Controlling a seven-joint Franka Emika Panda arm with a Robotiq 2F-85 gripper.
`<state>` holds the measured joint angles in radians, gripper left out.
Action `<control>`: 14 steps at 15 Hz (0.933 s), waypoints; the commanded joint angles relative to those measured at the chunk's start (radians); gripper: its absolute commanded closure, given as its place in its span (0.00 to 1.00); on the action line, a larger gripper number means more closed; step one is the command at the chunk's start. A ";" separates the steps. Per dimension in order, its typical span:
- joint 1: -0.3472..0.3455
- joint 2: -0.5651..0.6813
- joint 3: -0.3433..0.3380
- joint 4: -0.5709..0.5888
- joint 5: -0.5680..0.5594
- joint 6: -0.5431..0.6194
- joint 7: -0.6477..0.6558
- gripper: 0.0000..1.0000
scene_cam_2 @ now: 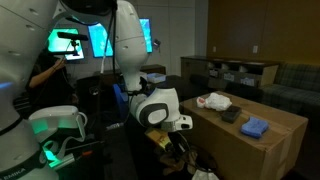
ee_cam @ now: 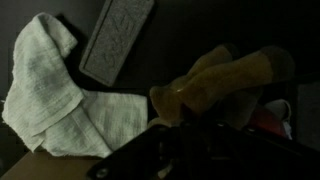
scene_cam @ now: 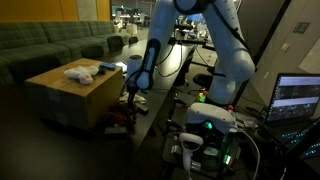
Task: Put the white towel on the table, then the blue sponge on the box, the right duster on the table, the moose doll on the box, the duster on the table, the turnip plushie on the box, the plastic on the table and finally the first left duster on the box
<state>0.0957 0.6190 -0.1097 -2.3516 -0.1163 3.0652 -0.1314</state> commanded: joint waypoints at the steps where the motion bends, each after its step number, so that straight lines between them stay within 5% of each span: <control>1: -0.088 -0.169 0.063 -0.066 -0.013 -0.092 -0.039 0.88; 14: -0.155 -0.545 0.047 -0.101 0.002 -0.438 -0.065 0.89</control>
<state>-0.0380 0.1936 -0.0639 -2.4210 -0.1164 2.7118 -0.1707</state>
